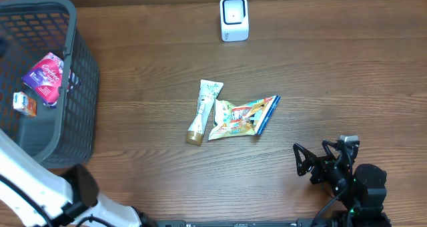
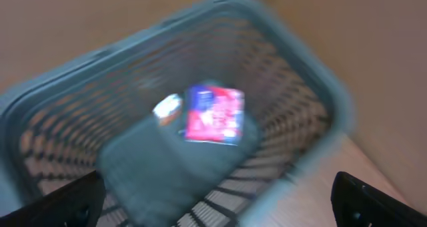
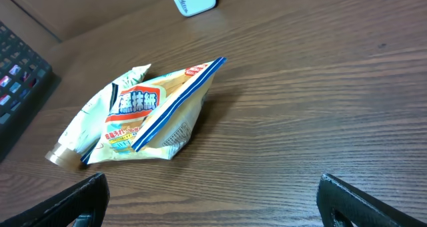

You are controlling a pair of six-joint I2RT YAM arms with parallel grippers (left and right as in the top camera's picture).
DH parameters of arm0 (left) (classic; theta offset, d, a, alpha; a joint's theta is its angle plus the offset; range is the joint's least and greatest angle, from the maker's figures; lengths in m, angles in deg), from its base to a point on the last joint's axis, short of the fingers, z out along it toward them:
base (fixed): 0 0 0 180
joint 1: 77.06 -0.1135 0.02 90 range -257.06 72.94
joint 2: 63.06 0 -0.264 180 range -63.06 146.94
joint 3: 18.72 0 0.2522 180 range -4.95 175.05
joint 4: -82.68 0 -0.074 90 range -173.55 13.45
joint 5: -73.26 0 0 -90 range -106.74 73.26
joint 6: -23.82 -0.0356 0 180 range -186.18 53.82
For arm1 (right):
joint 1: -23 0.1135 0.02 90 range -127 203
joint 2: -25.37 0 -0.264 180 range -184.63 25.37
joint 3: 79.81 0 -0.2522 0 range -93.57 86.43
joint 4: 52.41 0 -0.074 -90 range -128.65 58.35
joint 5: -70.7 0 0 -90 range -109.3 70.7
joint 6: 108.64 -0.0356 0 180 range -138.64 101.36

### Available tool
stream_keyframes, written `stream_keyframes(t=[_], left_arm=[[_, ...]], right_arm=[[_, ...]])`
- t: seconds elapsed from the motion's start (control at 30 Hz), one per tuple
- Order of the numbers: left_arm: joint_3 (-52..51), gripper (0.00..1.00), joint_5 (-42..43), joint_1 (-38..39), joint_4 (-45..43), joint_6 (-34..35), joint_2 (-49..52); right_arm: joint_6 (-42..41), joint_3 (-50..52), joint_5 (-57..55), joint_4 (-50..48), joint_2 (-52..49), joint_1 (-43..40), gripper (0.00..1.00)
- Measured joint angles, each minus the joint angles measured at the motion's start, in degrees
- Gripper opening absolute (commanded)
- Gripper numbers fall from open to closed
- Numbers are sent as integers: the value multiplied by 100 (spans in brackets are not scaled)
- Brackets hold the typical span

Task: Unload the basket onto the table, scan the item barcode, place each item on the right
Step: 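Reach into the basket and grasp the purple Carefree box with left gripper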

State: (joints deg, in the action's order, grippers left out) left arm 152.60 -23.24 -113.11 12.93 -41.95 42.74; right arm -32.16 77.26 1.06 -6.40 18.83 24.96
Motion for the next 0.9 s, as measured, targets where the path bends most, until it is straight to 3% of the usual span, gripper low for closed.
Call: stream_keyframes(t=[0.17,0.5,0.67,0.9], left_arm=[[-566,100,72,-468,-63,461,994],[-717,100,177,-136,-765,717,2927],[-728,100,-39,363,-1045,717,3165],[-737,100,-498,457,-949,719,3254]], right_arm=[[0,0,0,2,0,0,100],[0,0,2,2,0,2,100],[2,0,0,2,0,2,100],[2,0,0,2,0,2,100]])
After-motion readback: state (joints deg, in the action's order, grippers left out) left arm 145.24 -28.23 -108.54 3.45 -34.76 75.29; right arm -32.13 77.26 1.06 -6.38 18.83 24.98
